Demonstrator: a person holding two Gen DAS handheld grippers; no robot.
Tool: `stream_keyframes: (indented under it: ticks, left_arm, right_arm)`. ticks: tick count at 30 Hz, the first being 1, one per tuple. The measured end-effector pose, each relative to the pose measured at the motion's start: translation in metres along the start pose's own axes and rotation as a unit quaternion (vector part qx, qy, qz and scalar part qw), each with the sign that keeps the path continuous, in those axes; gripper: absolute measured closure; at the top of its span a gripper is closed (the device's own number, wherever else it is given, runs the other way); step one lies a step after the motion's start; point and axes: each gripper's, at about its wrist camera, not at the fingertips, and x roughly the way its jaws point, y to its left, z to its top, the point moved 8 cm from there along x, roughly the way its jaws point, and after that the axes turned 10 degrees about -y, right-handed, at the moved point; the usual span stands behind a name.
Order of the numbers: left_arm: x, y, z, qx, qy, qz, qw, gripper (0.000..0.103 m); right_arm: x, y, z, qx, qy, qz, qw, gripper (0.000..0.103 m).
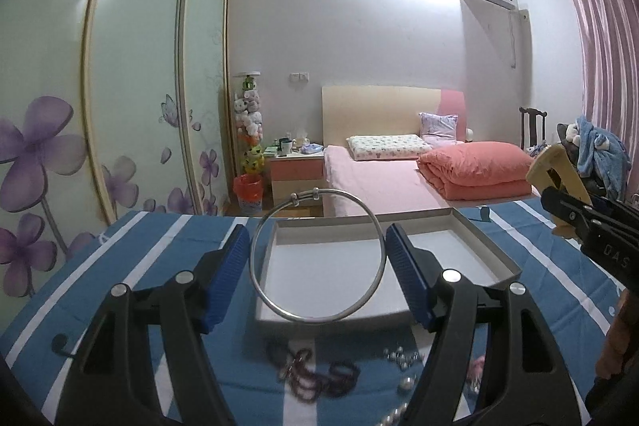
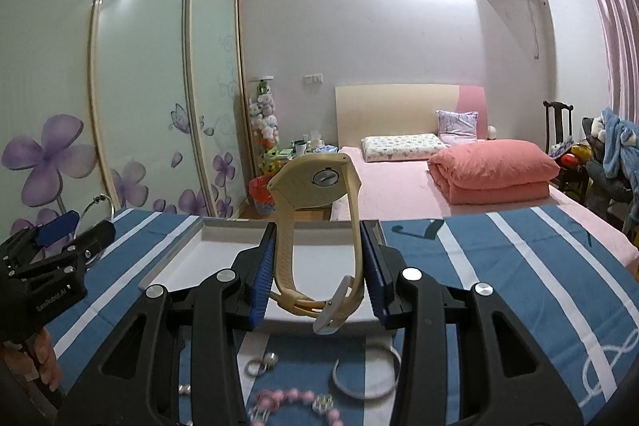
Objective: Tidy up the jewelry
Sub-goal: 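Carry the bangle and watch into the gray tray and open both grippers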
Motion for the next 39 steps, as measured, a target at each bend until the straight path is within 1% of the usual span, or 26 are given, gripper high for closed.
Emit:
stream_keyframes:
  ticks: [4, 7, 11, 13, 17, 19, 23, 26, 28, 29, 30, 31, 32, 34, 38, 39]
  left_arm:
    - [0.028, -0.003, -0.006, -0.004, 0.013, -0.003, 0.9999, 0.034]
    - [0.054, -0.006, -0.016, -0.010, 0.035, -0.007, 0.9993, 0.034]
    - [0.084, -0.013, -0.033, -0.012, 0.068, -0.016, 0.9975, 0.034]
    - [0.098, -0.013, -0.041, -0.016, 0.088, -0.023, 0.9957, 0.034]
    - [0.123, -0.013, -0.063, -0.035, 0.138, -0.039, 0.9891, 0.034]
    - [0.132, -0.013, -0.074, -0.042, 0.159, -0.042, 0.9855, 0.034]
    - [0.145, -0.009, -0.089, -0.051, 0.186, -0.044, 0.9802, 0.034]
    - [0.152, -0.012, -0.099, -0.056, 0.205, -0.047, 0.9760, 0.034]
    - [0.153, -0.009, -0.100, -0.064, 0.210, -0.048, 0.9745, 0.034]
    - [0.154, -0.008, -0.101, -0.068, 0.210, -0.050, 0.9741, 0.033]
    - [0.154, -0.008, -0.099, -0.069, 0.209, -0.050, 0.9742, 0.027]
    - [0.153, -0.007, -0.098, -0.068, 0.206, -0.049, 0.9749, 0.023]
    - [0.151, -0.006, -0.096, -0.068, 0.201, -0.049, 0.9761, 0.023]
    - [0.147, -0.005, -0.091, -0.068, 0.197, -0.049, 0.9769, 0.022]
    - [0.130, 0.006, -0.069, -0.083, 0.174, -0.048, 0.9800, 0.022]
    - [0.122, 0.012, -0.064, -0.084, 0.166, -0.047, 0.9813, 0.022]
  right_arm:
    - [0.026, -0.001, -0.007, -0.003, 0.016, 0.002, 1.000, 0.061]
    - [0.041, 0.002, -0.017, -0.007, 0.035, 0.006, 0.999, 0.061]
    - [0.068, 0.002, -0.040, -0.003, 0.080, 0.013, 0.997, 0.061]
    - [0.082, -0.003, -0.055, 0.013, 0.115, 0.016, 0.993, 0.061]
    - [0.101, -0.010, -0.078, 0.037, 0.177, 0.018, 0.983, 0.061]
    - [0.107, -0.010, -0.085, 0.045, 0.197, 0.019, 0.979, 0.061]
    - [0.117, -0.006, -0.096, 0.059, 0.232, 0.023, 0.971, 0.061]
    - [0.120, -0.006, -0.101, 0.059, 0.245, 0.019, 0.968, 0.059]
    - [0.120, -0.007, -0.103, 0.059, 0.250, 0.016, 0.966, 0.053]
    - [0.123, -0.009, -0.102, 0.060, 0.249, 0.015, 0.967, 0.049]
    - [0.123, -0.008, -0.100, 0.062, 0.244, 0.015, 0.968, 0.040]
    - [0.121, -0.009, -0.097, 0.063, 0.237, 0.014, 0.969, 0.034]
    - [0.117, -0.009, -0.094, 0.059, 0.227, 0.010, 0.972, 0.033]
    - [0.114, -0.010, -0.089, 0.055, 0.220, 0.008, 0.974, 0.033]
    - [0.100, -0.014, -0.075, 0.059, 0.203, 0.010, 0.977, 0.033]
    - [0.094, -0.014, -0.070, 0.058, 0.196, 0.009, 0.979, 0.030]
